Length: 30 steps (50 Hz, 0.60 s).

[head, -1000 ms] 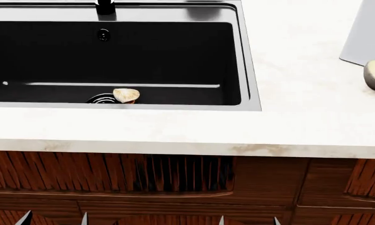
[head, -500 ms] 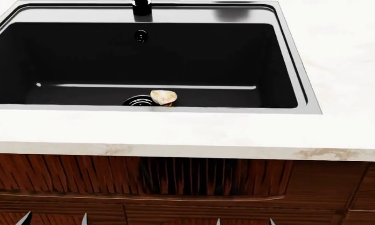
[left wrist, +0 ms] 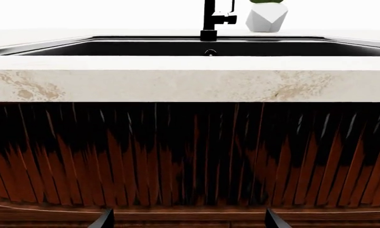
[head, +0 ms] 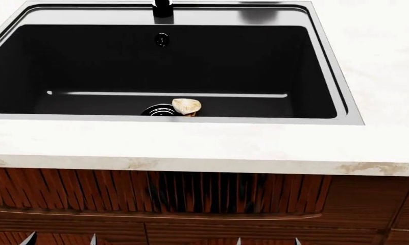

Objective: Turn on the sink faucet.

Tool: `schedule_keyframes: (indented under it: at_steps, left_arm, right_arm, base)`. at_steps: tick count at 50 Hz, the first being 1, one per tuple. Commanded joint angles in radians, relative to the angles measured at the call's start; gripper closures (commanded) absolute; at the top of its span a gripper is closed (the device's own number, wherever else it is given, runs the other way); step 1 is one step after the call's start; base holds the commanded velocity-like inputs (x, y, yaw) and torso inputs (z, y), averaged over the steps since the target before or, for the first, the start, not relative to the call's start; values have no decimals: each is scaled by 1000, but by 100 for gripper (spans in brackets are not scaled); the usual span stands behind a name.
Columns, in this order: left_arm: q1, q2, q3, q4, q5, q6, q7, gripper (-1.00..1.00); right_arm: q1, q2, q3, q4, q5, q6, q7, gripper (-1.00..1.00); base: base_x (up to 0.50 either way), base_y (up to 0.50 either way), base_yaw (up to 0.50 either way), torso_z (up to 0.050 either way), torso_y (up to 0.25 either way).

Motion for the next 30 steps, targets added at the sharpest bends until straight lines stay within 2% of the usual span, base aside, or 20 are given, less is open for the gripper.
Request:
schedule_keyframes:
  at_steps: [1, 30]
  left_arm:
    - [14, -13, 15, 16, -43, 67, 27, -100]
    - [12, -39, 48, 6, -31, 76, -10, -100]
  right_arm:
    - [0, 13, -16, -4, 5, -3, 17, -100]
    - [5, 40, -49, -3, 10, 2, 47, -100]
  base:
    - [0, 0, 0, 0, 0]
    - [0, 0, 0, 50, 0]
